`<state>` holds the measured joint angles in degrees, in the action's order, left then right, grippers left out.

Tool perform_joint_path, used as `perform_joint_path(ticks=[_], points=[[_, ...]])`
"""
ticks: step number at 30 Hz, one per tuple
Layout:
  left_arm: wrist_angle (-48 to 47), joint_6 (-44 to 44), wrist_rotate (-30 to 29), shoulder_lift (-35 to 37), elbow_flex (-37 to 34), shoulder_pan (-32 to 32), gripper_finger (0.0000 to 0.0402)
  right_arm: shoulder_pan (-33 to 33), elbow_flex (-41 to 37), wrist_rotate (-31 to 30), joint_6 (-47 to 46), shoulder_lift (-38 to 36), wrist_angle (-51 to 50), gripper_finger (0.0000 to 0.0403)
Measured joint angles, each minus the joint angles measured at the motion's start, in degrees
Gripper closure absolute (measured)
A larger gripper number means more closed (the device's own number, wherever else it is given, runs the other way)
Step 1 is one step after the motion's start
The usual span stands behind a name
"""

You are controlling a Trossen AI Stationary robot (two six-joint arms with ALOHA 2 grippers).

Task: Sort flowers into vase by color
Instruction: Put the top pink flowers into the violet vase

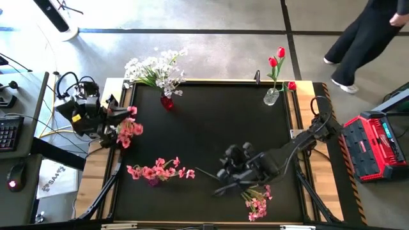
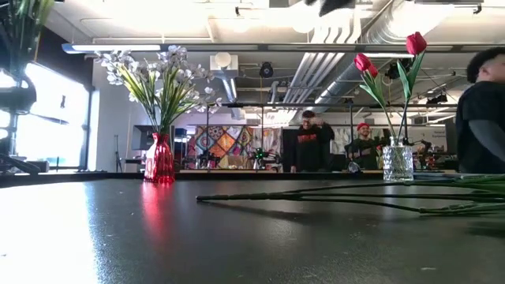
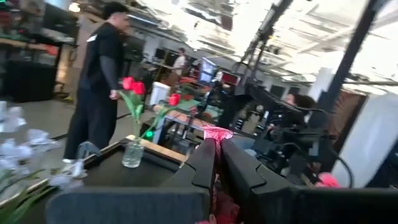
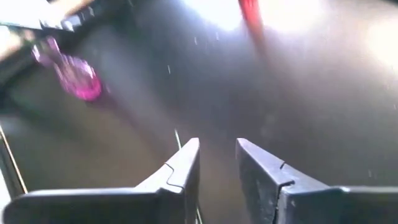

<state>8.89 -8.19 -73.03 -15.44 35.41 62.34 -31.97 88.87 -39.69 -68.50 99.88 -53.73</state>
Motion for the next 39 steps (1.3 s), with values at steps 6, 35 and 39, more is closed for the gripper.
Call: perform_joint_path(ticks=[6,35,39], points=[[0.1,-0.6,-0.8,0.0,3.0,0.0,0.04,4.4,6.9,-4.1,11.8,0.0,5.2,0.0292],[22.4,-22.0,6.5,-18.2,18.6,-7.9,0.0401,25.8,16.3,25.2,57.0,0.4,37.5,0.0262],[28.1,-21.0,6.7,-22.6,20.5,-14.5,0.0401,27.6,16.3,29.3,59.8,0.4,39.6,0.0262]])
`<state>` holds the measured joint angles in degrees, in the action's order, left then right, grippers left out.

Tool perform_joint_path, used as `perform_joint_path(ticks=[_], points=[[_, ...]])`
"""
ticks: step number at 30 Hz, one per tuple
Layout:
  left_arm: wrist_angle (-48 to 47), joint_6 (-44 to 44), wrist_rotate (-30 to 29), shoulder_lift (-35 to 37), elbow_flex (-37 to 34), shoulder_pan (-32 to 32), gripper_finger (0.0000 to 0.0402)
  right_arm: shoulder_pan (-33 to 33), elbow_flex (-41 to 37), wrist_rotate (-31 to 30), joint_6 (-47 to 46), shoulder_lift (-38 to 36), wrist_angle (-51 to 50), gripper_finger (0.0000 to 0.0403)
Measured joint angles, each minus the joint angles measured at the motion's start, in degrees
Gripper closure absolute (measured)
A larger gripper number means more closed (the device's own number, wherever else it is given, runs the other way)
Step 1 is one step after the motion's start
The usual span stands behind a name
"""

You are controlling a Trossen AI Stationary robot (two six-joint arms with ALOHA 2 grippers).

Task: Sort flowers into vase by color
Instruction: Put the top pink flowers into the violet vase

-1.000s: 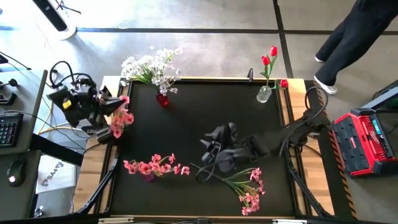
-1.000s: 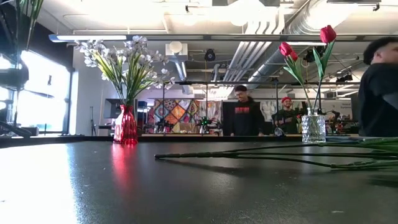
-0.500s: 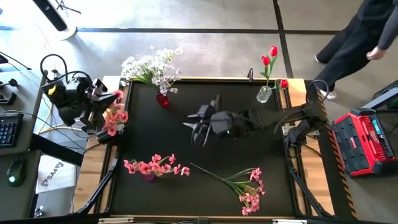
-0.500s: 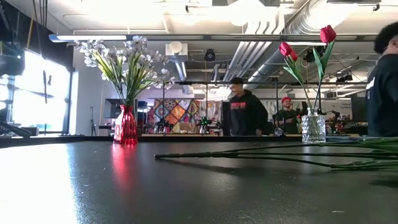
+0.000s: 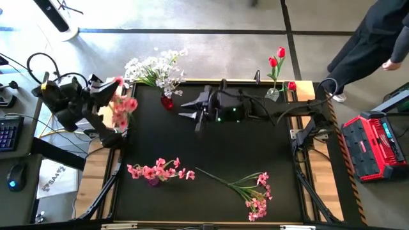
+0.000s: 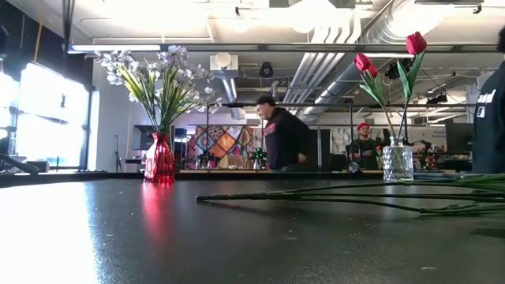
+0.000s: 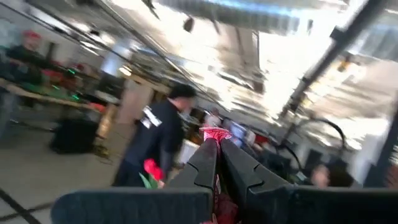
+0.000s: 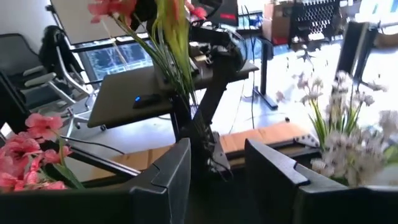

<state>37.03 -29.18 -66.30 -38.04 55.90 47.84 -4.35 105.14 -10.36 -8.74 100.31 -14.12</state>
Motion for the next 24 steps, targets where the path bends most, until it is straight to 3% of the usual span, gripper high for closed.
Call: perform_joint_path(ticks=[8,16,24], points=[[1.5,3.6,9.9,-6.7,4.0,-12.5,0.0401,1.7,0.0,4.8,2.3,0.0,2.9,0.0262],[0.0,9.8,12.3,-14.7,8.4,-20.4,0.0401,1.7,0.0,7.6,3.2,0.0,7.5,0.0262],[-0.7,17.2,21.3,-23.6,15.1,-28.4,0.0401,1.5,0.0,9.6,5.3,0.0,8.0,0.0262]])
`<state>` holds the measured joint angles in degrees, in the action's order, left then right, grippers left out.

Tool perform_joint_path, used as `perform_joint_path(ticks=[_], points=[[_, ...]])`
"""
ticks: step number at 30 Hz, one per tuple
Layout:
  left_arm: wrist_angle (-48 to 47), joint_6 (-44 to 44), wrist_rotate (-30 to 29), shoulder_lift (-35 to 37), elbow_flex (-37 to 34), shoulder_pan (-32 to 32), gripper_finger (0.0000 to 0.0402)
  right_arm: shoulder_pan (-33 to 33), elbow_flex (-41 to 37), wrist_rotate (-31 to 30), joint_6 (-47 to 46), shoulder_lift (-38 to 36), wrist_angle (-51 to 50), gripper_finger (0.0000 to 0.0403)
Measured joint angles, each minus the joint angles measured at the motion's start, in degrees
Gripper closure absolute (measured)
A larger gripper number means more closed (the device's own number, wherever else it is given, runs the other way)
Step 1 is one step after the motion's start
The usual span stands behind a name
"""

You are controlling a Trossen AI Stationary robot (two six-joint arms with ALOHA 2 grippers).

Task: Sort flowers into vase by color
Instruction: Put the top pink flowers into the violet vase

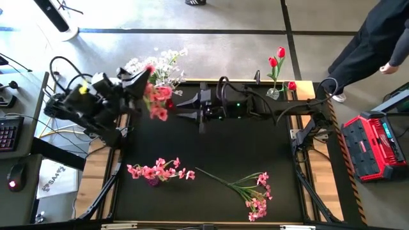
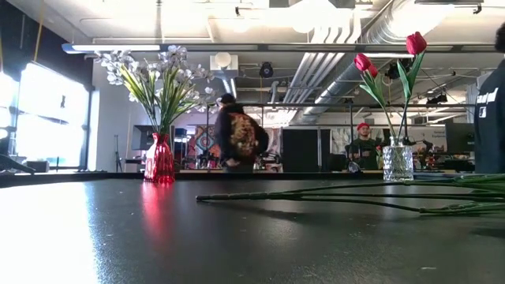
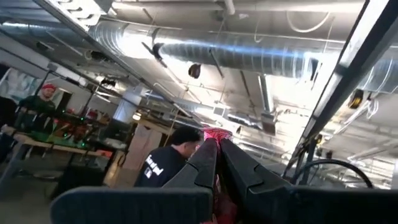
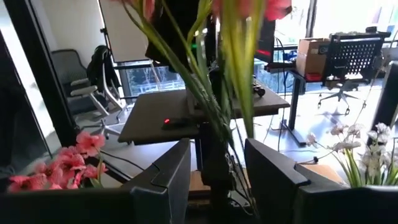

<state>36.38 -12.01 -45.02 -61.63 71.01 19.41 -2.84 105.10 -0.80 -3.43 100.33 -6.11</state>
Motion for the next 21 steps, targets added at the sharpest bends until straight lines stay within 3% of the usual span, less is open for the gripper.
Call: perform_joint_path(ticks=[3,8,17,21], points=[[-0.7,4.3,0.4,-3.2,2.3,-2.0,0.0401,-0.2,0.0,0.0,2.5,0.0,0.0,0.0262],[-1.5,8.6,5.8,-7.2,5.8,-4.1,0.0401,-0.1,0.0,0.0,3.9,0.0,-0.6,0.0259],[-5.2,13.3,9.0,-11.1,9.0,-5.3,0.0401,-0.1,0.0,0.7,4.8,0.2,-1.1,0.0197],[-5.3,13.3,8.5,-12.0,9.0,-5.3,0.0401,-0.1,0.0,-0.9,3.7,0.2,-0.9,0.0206]])
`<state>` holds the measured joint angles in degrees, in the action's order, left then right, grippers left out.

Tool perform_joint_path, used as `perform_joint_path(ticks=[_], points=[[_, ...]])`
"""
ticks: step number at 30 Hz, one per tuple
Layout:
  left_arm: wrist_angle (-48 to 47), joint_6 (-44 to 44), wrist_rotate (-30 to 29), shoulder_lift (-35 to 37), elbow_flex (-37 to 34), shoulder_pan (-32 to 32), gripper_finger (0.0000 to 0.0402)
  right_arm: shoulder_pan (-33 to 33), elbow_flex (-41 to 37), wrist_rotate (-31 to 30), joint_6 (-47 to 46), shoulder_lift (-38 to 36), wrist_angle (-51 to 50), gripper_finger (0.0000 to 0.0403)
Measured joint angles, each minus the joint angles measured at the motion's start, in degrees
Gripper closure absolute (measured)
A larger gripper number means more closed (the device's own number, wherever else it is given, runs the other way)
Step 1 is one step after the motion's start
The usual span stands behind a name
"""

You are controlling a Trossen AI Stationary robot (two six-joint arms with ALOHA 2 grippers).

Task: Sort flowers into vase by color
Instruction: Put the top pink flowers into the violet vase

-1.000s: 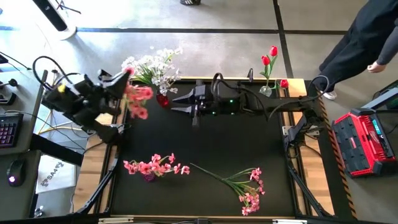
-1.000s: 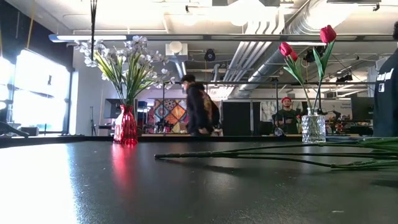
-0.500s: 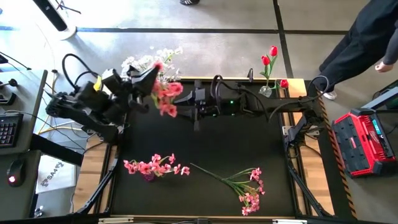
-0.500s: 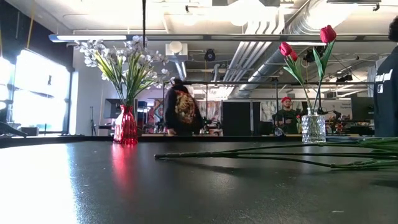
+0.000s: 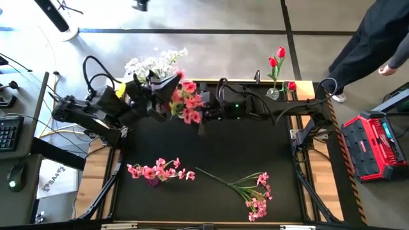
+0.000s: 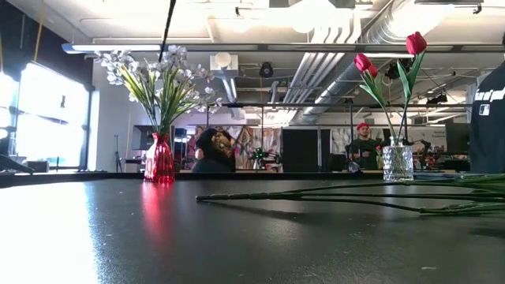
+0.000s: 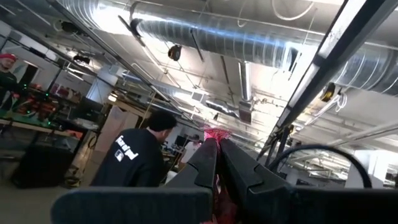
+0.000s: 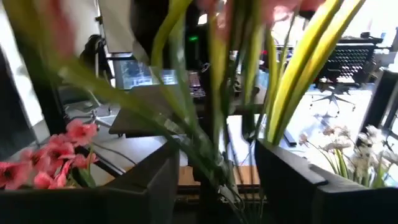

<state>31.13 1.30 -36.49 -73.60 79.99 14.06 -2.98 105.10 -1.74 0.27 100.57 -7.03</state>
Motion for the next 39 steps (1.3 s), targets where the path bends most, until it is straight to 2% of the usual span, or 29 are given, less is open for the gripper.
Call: perform_joint_path(ticks=[3,7,8,14,20,24,27,29,31,35,39], points=[[-0.1,0.0,0.0,-0.4,0.0,-0.3,0.0401,0.0,0.0,-1.2,-1.8,0.0,0.0,0.0256],[-0.3,-1.5,-0.1,-0.4,0.0,-0.3,0.0399,0.1,0.0,-1.2,-1.3,0.0,0.0,0.037],[-0.4,-1.9,-0.1,-0.4,0.0,-0.3,0.0395,0.1,0.0,-1.2,-1.1,0.0,0.0,0.0385],[-5.9,-4.8,-0.4,0.5,0.0,-0.3,0.0333,0.3,0.0,-2.4,-2.9,0.0,-0.6,0.0399],[-20.3,-3.0,-3.3,5.2,0.0,-0.3,0.0238,0.8,0.0,-6.6,-4.1,-1.6,-1.4,0.04],[-31.3,0.0,-5.0,9.0,0.0,-0.3,0.0194,1.9,0.0,-7.9,-3.5,-3.7,-3.1,0.0401],[-40.9,5.9,-5.9,11.0,0.1,-0.3,0.0178,2.8,0.0,-7.0,-3.1,-4.9,-4.0,0.0402],[-46.3,9.5,-5.0,11.2,0.1,-0.9,0.0173,3.6,0.0,-3.9,-2.9,-5.7,-3.9,0.0402],[-50.1,12.1,-1.8,10.8,0.0,-1.8,0.0171,4.3,0.0,0.7,-2.9,-6.2,-3.7,0.0402],[-51.9,16.2,7.2,8.7,0.0,-4.8,0.0169,5.8,0.0,7.3,-4.4,-6.1,-4.9,0.0402],[-53.8,17.1,9.8,6.0,0.0,-6.9,0.0169,6.5,0.0,8.3,-5.4,-6.1,-4.9,0.0402]])
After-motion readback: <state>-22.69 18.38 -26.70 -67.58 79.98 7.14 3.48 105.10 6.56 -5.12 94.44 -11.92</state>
